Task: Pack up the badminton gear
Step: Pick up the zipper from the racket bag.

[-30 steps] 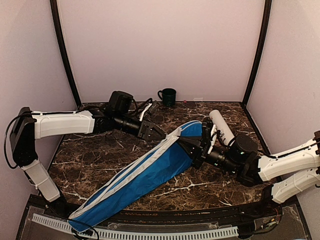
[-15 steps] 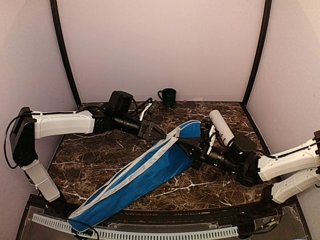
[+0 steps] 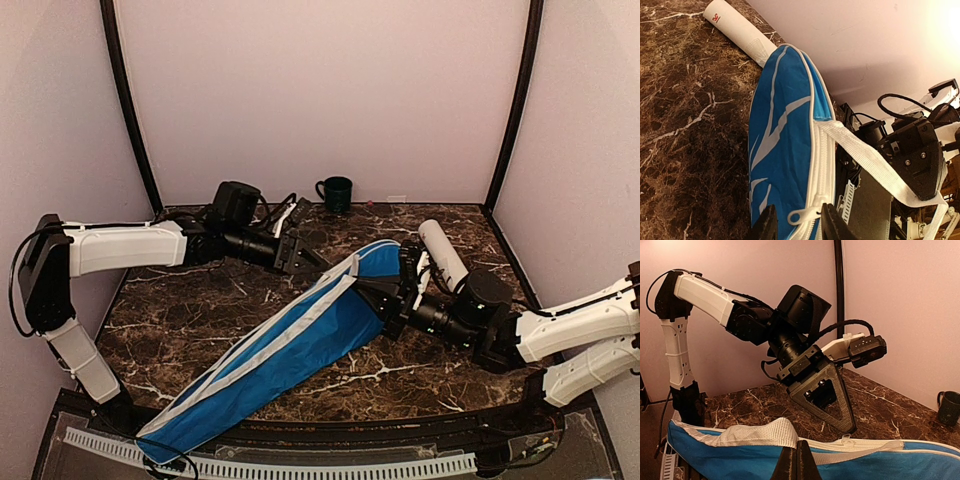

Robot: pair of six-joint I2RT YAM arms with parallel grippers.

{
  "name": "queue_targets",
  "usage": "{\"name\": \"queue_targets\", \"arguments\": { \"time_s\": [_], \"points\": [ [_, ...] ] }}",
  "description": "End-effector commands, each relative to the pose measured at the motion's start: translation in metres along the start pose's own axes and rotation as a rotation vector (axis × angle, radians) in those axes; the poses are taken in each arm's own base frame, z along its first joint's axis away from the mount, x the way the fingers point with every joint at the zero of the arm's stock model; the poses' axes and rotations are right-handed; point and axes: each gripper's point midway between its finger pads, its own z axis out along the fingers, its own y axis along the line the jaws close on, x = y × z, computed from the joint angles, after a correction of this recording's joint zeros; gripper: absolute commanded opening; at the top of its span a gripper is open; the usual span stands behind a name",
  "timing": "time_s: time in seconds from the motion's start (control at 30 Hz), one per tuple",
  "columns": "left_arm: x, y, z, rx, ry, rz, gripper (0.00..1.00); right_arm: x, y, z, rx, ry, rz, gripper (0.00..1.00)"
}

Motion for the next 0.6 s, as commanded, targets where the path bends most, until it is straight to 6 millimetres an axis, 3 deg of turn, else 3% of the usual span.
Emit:
{"name": "queue_targets", "arguments": {
  "time_s": [0.0, 0.17, 0.43, 0.57],
  "points": [
    [-0.003, 0.003, -0.006, -0.029, -0.017, 0.000, 0.34, -0.028, 0.005, 0.000, -0.020, -0.086, -0.009, 0.00],
    [-0.004, -0.011, -0.004, 0.061, -0.010, -0.002, 0.41, -0.029, 0.005, 0.000, -0.018, -0.087, -0.010, 0.00],
    [0.006, 0.009, 0.002, -0.013, 0.029, -0.045, 0.44, -0.030, 0.005, -0.001, -0.018, -0.092, -0.009, 0.00],
    [0.008, 0.005, 0.003, 0.012, 0.040, -0.047, 0.44, -0.030, 0.005, -0.002, -0.016, -0.094, -0.008, 0.00]
  ]
}}
